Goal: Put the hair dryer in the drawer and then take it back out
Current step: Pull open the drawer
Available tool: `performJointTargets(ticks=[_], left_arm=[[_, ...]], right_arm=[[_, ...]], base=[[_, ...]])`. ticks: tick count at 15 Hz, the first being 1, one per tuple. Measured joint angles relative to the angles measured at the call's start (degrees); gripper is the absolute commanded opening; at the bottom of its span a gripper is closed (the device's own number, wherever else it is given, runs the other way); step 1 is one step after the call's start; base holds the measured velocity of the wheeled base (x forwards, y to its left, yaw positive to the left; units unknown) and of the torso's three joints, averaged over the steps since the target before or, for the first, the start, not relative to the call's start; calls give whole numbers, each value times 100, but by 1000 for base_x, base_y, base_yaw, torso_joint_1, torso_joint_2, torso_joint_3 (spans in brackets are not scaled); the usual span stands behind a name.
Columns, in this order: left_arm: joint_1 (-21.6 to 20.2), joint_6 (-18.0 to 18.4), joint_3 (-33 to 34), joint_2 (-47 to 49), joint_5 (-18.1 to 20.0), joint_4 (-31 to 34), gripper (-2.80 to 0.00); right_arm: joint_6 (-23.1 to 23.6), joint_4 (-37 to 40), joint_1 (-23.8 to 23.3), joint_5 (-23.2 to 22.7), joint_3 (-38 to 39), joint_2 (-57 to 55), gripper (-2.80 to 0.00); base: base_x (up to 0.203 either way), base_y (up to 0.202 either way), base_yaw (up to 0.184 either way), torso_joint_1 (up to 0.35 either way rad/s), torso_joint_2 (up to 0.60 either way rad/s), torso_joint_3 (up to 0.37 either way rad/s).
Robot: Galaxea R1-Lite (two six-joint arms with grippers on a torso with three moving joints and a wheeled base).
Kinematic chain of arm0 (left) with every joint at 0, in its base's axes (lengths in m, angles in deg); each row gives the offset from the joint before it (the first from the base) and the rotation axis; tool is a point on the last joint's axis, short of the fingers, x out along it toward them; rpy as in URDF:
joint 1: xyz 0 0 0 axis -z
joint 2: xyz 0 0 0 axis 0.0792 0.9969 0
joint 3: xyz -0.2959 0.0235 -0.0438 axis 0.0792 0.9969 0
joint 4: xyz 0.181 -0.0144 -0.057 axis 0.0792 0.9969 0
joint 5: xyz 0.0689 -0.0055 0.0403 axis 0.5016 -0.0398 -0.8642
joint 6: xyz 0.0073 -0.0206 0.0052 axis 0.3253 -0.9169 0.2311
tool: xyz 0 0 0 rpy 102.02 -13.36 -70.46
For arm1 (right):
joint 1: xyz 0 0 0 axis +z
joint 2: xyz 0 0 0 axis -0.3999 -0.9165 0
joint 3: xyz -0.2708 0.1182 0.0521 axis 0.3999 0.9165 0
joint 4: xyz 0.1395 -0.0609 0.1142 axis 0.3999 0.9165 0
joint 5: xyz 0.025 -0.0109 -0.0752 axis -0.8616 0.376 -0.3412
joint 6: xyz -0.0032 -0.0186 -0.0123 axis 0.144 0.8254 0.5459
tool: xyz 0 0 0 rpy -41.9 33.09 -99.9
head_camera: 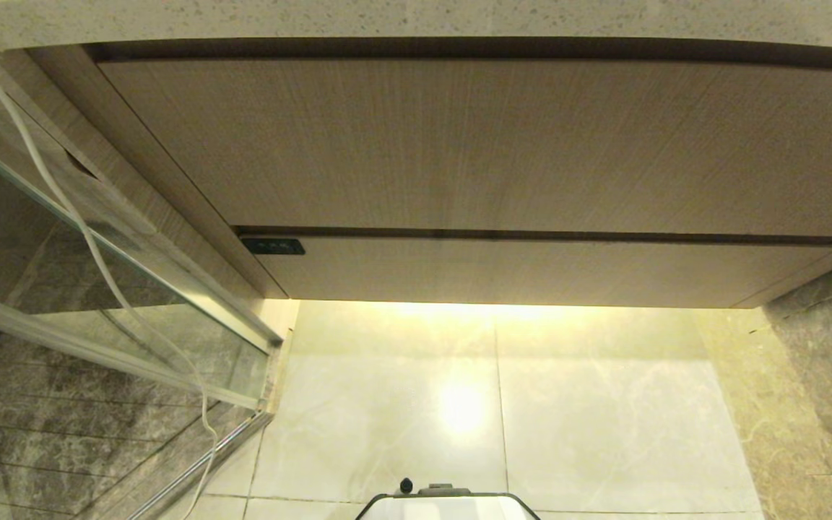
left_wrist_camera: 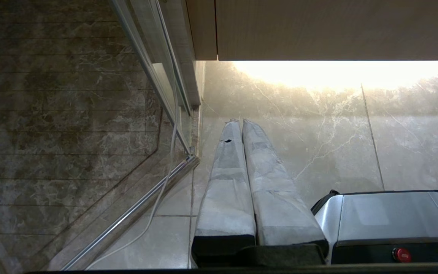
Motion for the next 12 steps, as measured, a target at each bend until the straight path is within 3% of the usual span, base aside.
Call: performJointTargets(ticks=[8, 12], left_arm=[[0, 3, 0, 0, 0, 2, -280], [0, 0, 0, 0, 0, 3, -280]], right_arm=[[210, 304, 4, -6, -189, -10, -280], [288, 1103, -5, -76, -2125, -618, -280]], base=[[0, 0, 0, 0, 0, 0], [0, 0, 0, 0, 0, 0]])
